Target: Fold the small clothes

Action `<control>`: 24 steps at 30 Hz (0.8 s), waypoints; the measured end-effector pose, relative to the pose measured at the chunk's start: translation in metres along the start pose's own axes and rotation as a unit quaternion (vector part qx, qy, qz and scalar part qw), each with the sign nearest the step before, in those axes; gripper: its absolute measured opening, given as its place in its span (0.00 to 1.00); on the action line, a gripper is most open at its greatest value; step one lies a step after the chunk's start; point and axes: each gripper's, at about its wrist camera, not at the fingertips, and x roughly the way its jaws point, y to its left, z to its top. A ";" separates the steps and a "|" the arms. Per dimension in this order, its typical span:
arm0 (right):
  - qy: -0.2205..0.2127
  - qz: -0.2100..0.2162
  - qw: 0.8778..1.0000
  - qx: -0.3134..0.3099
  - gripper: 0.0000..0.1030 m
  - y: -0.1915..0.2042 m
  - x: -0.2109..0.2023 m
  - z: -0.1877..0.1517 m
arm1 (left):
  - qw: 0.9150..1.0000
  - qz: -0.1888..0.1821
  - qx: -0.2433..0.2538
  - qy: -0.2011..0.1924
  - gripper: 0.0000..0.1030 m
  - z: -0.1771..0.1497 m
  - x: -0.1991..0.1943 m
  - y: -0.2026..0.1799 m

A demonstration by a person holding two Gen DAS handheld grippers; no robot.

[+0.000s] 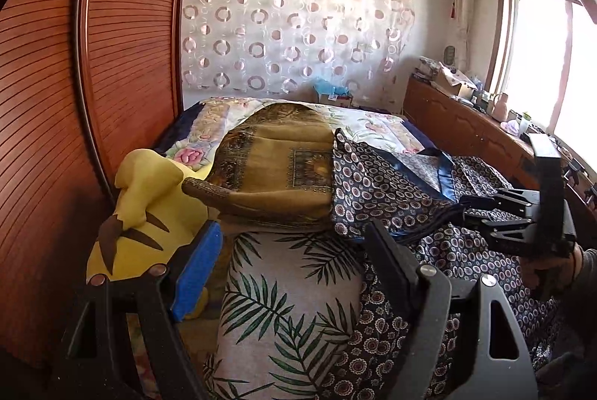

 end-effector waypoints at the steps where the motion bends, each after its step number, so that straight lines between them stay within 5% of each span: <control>1: -0.004 0.008 1.000 -0.005 0.43 0.000 -0.008 -0.002 | 1.000 0.000 0.000 0.000 0.77 0.001 0.000 -0.001; 7: -0.022 0.048 0.998 -0.041 0.44 0.019 -0.037 0.008 | 1.000 0.000 -0.002 -0.003 0.77 0.002 -0.003 0.000; 16: 0.021 0.079 0.993 -0.089 0.45 0.051 0.035 0.027 | 1.000 -0.001 -0.006 0.000 0.77 -0.001 -0.003 0.004; 22: 0.058 0.035 0.988 -0.137 0.44 0.064 0.069 0.031 | 1.000 0.001 -0.010 0.006 0.77 -0.004 -0.004 0.006; 23: 0.060 0.032 0.989 -0.134 0.44 0.062 0.072 0.033 | 1.000 0.001 -0.010 0.006 0.77 -0.004 -0.004 0.006; 24: 0.061 0.034 0.989 -0.127 0.30 0.057 0.072 0.035 | 1.000 0.001 -0.011 0.006 0.77 -0.005 -0.004 0.006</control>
